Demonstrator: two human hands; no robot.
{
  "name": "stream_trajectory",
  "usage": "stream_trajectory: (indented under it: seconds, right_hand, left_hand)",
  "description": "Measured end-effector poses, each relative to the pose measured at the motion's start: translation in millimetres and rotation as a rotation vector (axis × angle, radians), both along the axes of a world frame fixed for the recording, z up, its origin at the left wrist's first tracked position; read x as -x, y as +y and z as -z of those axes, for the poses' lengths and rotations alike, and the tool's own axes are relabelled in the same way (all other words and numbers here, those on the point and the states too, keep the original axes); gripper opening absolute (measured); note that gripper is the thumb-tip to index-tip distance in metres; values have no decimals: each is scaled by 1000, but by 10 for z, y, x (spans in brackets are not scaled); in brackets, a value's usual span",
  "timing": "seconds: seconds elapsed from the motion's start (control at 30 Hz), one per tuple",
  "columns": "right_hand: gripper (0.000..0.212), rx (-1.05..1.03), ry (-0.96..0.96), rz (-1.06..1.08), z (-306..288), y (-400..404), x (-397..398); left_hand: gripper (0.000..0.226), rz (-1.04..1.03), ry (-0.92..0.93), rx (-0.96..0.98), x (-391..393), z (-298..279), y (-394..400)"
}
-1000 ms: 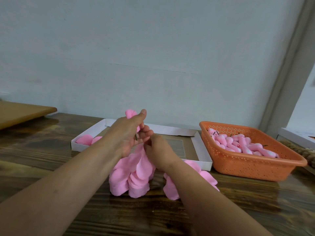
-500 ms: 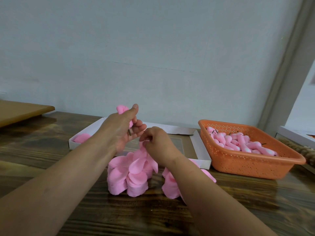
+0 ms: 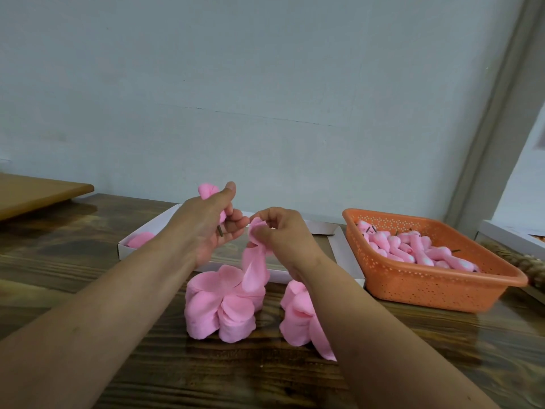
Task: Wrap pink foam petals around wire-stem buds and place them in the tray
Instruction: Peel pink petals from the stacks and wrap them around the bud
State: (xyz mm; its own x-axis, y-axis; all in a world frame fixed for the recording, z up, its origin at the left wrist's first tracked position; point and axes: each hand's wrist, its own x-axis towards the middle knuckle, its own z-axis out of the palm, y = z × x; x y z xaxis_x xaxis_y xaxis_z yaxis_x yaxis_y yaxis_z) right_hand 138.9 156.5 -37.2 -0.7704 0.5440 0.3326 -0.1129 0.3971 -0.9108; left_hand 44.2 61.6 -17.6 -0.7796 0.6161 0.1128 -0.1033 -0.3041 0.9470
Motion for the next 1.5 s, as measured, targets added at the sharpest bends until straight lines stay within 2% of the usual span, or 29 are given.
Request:
stream_trajectory:
  seconds: [0.17,0.3,0.53,0.63,0.77,0.83,0.93,1.0,1.13,1.23,1.37,1.5]
  right_hand:
    - [24,-211,-68,146,-84,77,-12]
    - [16,-238,-54,231,-107,154,-43]
    - [13,-2,-22,489,-105,379,-141]
    - [23,145,77,444,-101,371,-189]
    - [17,422,264,328,-132,362,-254]
    - [17,495,339,288,-146,389,-272]
    - [21,400,328,305,-120,394,-260]
    - [22,245,300,365,-88,384,-253]
    - [32,-95,183,468,-25,391,-256]
    - [32,-118,165,479,8,377,-225]
    - [28,-96,180,443,39,351,-212]
    - [30,-66,153,405,41,350,-264]
  left_hand:
    - [39,-16,19,43,18,43,7]
    - [39,-26,-7,122,5,138,41]
    - [40,124,-65,231,-163,229,129]
    - [40,259,-169,226,-248,231,138]
    - [39,377,-336,122,-362,216,155]
    - [40,403,-393,79,-410,241,173]
    - [47,484,-421,-50,-480,262,210]
    - [54,493,-442,-132,-521,256,236]
    - [45,385,-415,-196,-572,235,295]
    - [48,379,-392,-200,-622,206,347]
    - [30,274,-356,-102,-645,227,482]
    - [26,184,-320,-35,-586,265,600]
